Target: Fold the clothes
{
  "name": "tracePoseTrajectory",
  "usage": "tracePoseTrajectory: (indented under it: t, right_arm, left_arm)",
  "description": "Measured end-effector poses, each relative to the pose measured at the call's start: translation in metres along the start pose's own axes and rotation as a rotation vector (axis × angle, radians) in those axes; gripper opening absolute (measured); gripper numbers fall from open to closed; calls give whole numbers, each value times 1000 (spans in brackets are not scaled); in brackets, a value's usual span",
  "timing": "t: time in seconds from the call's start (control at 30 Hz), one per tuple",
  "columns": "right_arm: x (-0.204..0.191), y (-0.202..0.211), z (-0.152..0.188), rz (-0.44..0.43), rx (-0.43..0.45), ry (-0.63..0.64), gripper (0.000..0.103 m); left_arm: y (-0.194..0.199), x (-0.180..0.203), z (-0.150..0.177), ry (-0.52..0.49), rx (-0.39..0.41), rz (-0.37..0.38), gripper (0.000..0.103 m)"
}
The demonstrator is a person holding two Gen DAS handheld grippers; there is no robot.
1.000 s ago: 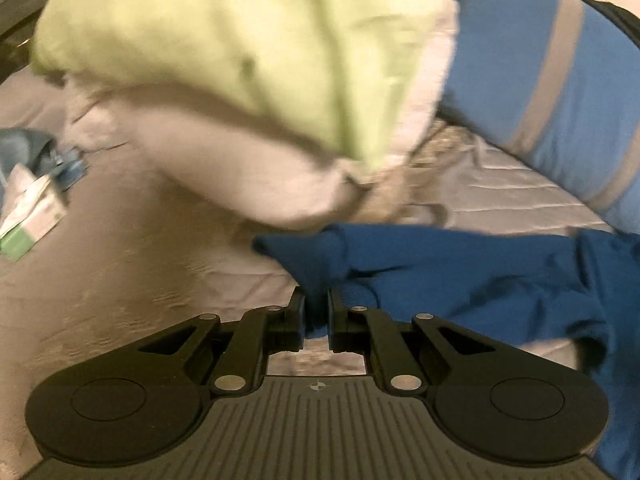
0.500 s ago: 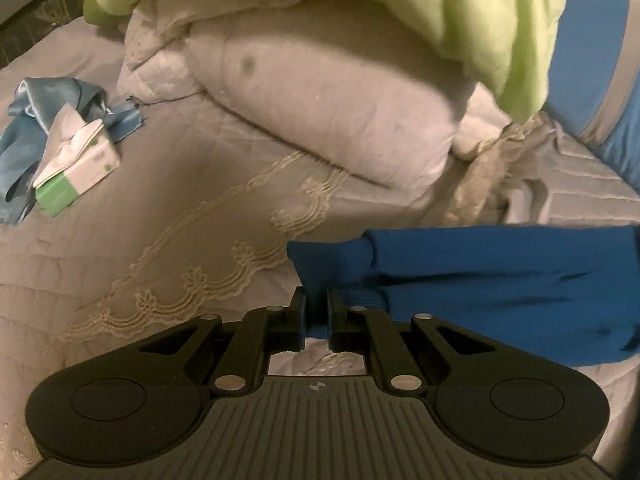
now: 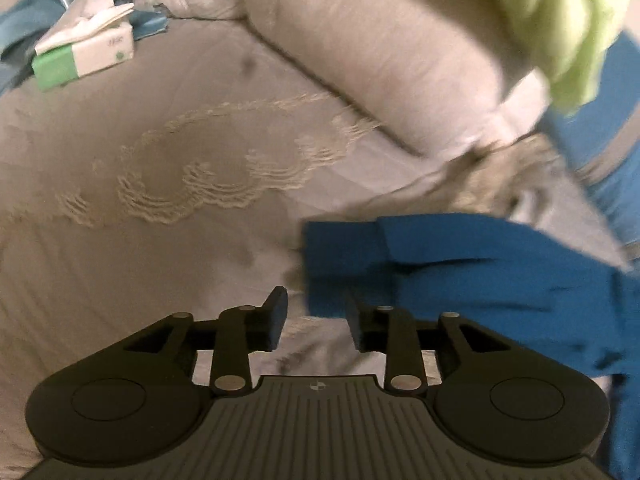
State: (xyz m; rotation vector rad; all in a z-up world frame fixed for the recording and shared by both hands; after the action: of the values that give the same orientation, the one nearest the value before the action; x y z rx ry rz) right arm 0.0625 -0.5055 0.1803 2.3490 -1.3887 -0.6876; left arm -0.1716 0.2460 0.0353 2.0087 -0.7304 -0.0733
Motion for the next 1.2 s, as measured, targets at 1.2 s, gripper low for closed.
tracePoseTrajectory:
  t: [1.2]
  right_arm:
    - [20,40,-61,-30,410,-7,103]
  left_arm:
    - [207,268,18,-781,598,411,84]
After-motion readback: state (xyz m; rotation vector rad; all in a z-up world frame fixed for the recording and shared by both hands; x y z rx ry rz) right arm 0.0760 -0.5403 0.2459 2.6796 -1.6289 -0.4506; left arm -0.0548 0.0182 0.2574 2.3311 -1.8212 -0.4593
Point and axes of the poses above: each gripper's, at about its wrist camera, not at the fingertips, and y roughly against the way its jaws point, x to its right, z to its underside, the point moved 6 cm from there along -y, roughly the way its jaws point, and after that the axes turned 2 degrees about y, right-handed, at the moved point
